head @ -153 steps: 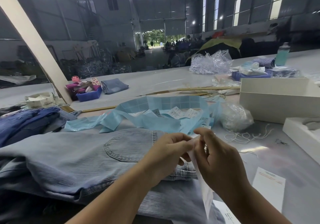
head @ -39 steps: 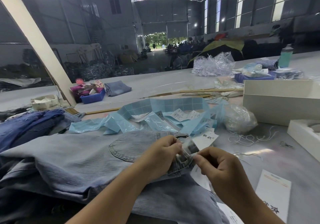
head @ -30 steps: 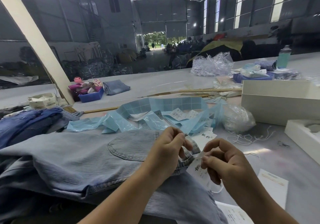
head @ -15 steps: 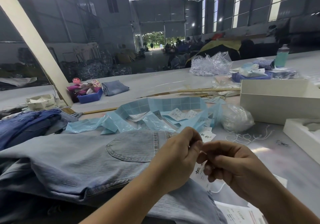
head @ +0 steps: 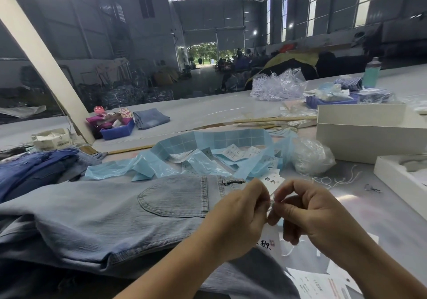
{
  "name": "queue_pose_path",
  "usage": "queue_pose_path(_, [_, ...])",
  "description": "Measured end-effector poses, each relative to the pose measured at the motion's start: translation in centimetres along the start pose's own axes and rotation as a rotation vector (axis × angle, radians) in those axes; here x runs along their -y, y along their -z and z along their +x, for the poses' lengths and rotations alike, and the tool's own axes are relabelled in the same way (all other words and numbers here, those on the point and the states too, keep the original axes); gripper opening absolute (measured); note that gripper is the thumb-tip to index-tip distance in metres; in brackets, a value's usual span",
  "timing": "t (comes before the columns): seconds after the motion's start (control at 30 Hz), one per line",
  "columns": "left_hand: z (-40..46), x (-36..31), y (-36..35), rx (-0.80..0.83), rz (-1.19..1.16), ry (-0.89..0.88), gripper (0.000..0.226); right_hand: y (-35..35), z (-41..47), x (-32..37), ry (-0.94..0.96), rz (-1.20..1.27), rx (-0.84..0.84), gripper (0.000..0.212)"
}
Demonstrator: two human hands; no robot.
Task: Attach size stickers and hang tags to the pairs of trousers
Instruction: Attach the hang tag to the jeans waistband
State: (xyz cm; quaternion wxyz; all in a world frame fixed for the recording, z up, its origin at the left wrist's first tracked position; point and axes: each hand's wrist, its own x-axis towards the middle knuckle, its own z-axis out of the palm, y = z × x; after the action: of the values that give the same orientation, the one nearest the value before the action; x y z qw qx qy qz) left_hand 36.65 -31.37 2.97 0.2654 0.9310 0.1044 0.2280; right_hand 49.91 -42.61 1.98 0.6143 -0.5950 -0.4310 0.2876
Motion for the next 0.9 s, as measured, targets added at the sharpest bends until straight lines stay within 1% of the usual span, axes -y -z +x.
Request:
queue_pose_path(0.1, [0.1, 0.1, -0.2, -0.036, 0.066, -0.052, 0.004, 0.4, -0.1, -0.3, -0.015, -0.032, 0.009, 0.006])
queue_pose_path(0.2, [0.1, 0.0, -0.2, -0.071, 0.055, -0.057, 0.004, 0.6, -0.2, -0.3, -0.03, 0.0, -0.003, 0.012])
queue_pose_path(0.23, [0.1, 0.0, -0.3, -0.078, 0.052, -0.057, 0.005, 0.6, -0.2, -0.3, -0.034, 0.036, -0.002, 0.014])
queue_pose_path(0.3, [0.2, 0.1, -0.3, -0.09, 0.052, -0.056, 0.006, 0.7, -0.3, -0.1, -0.045, 0.138, 0.017, 0.007])
queue_pose_path(0.33, [0.2, 0.1, -0.4, -0.099, 0.049, -0.054, 0.006, 0.7, -0.4, 0.0, -0.045, 0.183, 0.029, 0.008])
queue_pose_path(0.4, [0.2, 0.1, -0.5, -0.11, 0.033, -0.042, 0.007, 0.7, -0.4, -0.1, -0.035, 0.246, 0.048, 0.022])
queue_pose_path(0.53, [0.1, 0.3, -0.5, -0.095, -0.001, 0.006, 0.008, 0.6, -0.4, -0.4, 0.004, 0.304, 0.06, 0.021])
queue_pose_path(0.67, [0.1, 0.1, -0.2, -0.109, -0.052, 0.027, 0.011, 0.4, -0.4, -0.5, 0.049, 0.284, 0.043, 0.02])
queue_pose_path(0.73, [0.2, -0.1, 0.0, -0.12, -0.096, 0.027, 0.01, 0.4, -0.3, -0.3, 0.076, 0.247, 0.051, 0.025])
queue_pose_path(0.8, [0.3, -0.4, 0.3, -0.099, -0.11, 0.01, 0.013, 0.4, -0.3, -0.2, 0.11, 0.21, 0.064, 0.029])
queue_pose_path(0.9, [0.3, -0.8, 0.7, -0.042, -0.097, -0.019, 0.019, 0.3, -0.3, 0.0, 0.14, 0.197, 0.078, 0.028])
